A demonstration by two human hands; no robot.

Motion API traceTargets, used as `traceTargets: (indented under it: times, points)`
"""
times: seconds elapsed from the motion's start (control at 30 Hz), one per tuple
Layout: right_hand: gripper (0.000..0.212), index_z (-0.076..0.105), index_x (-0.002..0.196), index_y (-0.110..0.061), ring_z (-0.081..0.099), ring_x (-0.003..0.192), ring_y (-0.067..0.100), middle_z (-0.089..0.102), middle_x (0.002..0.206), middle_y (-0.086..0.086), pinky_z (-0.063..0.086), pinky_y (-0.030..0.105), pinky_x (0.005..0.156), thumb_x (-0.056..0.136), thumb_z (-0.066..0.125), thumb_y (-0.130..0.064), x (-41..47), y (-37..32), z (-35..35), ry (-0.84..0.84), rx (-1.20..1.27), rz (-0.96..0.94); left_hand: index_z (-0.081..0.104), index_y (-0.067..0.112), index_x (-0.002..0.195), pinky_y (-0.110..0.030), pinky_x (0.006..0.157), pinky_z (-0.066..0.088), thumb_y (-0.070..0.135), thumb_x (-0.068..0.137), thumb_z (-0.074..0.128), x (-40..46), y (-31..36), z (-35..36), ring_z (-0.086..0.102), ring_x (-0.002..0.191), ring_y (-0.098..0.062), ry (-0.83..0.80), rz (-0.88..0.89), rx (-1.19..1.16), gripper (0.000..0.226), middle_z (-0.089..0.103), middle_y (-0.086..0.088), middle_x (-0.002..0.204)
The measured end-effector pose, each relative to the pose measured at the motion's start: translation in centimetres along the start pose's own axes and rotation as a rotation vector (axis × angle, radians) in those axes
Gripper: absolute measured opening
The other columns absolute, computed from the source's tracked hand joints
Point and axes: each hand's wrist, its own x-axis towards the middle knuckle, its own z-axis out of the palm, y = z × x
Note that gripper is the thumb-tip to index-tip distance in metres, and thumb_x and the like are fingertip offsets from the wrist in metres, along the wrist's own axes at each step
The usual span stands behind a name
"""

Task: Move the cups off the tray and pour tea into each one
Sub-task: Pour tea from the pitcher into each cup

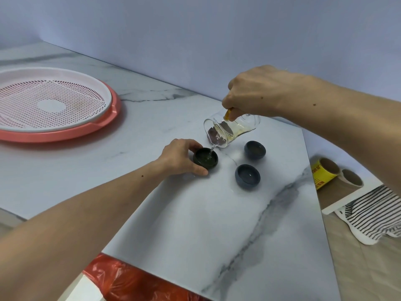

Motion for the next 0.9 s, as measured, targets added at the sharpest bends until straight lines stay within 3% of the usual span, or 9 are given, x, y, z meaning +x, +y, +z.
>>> traceTargets:
  times: [0.37,0.53,0.77,0.9]
  points:
    - [0.036,0.062,0.097,-0.012,0.049,0.069,0.031,0.036,0.067,0.001,0.033,0.031,0.051,0.093,0.047,-0.045,-0.2,-0.3,0.3,-0.019,0.038,0.007,0.065,0.027,0.114,-0.040,0.101,0.044,0.042,0.049,0.091,0.0,-0.1,0.0,0.056,0.113,-0.018,-0.005,0.009,0.003,0.072,0.067,0.008,0.113]
    - [0.038,0.062,0.096,-0.011,0.053,0.069,0.030,0.055,0.079,0.007,0.030,0.028,0.051,0.093,0.046,-0.046,-0.5,-0.4,2.0,-0.011,0.100,0.031,0.066,0.029,0.111,-0.040,0.101,0.044,0.043,0.048,0.090,0.0,-0.3,0.1,0.057,0.111,-0.017,-0.002,0.015,-0.007,0.069,0.068,0.010,0.110]
    - [0.044,0.059,0.095,-0.010,0.048,0.066,0.029,0.038,0.068,-0.001,0.029,0.030,0.051,0.092,0.043,-0.051,-1.6,0.2,4.4,0.062,0.250,0.105,0.065,0.029,0.113,-0.040,0.102,0.044,0.045,0.048,0.090,0.0,-0.3,0.2,0.057,0.113,-0.016,0.007,0.014,-0.013,0.072,0.067,0.010,0.112]
    - [0.046,0.058,0.088,-0.010,0.049,0.068,0.027,0.042,0.066,0.000,0.041,0.035,0.057,0.091,0.042,-0.053,-2.4,0.9,5.1,0.106,0.381,0.134,0.062,0.028,0.118,-0.040,0.103,0.043,0.045,0.047,0.090,-0.1,-0.4,0.3,0.055,0.115,-0.015,0.011,-0.002,-0.015,0.079,0.065,0.011,0.116]
